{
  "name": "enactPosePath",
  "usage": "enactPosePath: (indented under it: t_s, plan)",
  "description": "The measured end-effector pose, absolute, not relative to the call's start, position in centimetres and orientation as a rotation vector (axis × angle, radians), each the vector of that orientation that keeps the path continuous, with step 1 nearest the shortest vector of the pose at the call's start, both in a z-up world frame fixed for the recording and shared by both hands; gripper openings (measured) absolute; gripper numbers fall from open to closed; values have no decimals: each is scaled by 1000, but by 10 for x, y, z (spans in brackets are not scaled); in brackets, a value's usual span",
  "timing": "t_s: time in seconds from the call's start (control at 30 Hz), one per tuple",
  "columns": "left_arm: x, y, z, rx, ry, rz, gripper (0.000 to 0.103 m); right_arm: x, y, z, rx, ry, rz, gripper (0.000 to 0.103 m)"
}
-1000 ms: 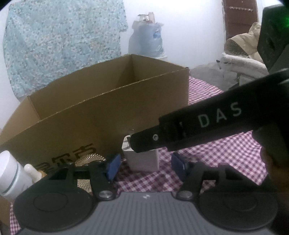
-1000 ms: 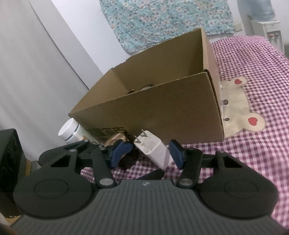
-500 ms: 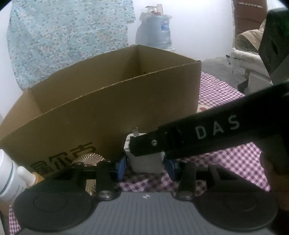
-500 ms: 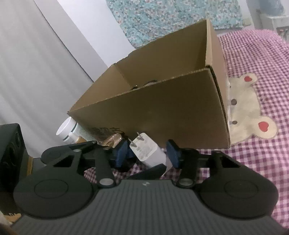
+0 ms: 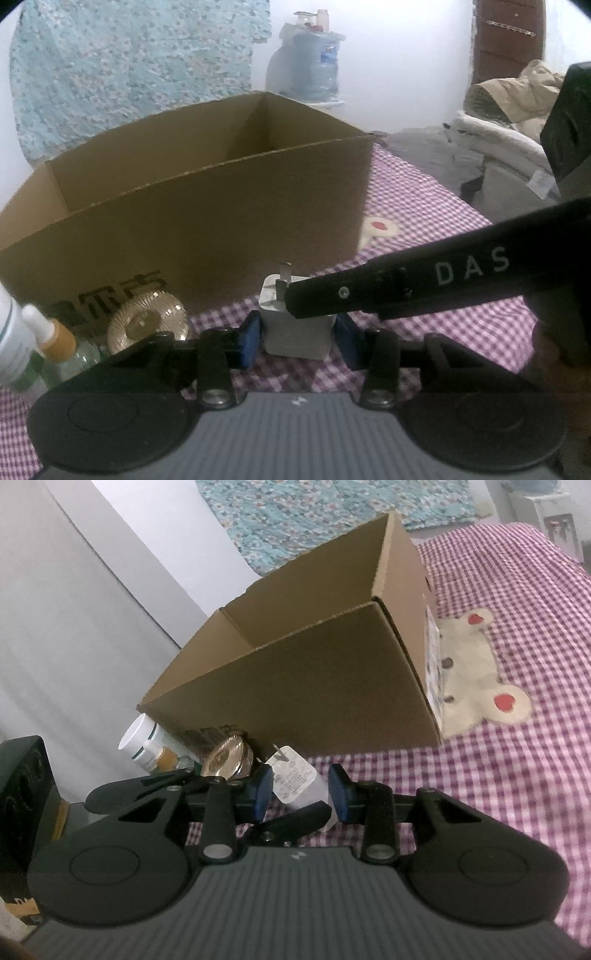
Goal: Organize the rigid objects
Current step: 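Grasp the white charger with the right gripper and lift it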
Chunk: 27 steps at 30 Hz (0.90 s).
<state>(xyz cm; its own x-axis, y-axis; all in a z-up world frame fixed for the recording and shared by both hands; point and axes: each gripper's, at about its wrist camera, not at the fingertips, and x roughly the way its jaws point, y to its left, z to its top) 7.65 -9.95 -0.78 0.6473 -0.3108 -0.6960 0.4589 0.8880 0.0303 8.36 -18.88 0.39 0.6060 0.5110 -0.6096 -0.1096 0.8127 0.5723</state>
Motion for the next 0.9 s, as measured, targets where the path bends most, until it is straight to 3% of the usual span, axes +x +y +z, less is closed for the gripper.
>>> enactPosePath:
  t_s: [0.9]
  plan:
    - [53,-100,-21,324,716,-560,48,64,-175,14,366,948,387,47]
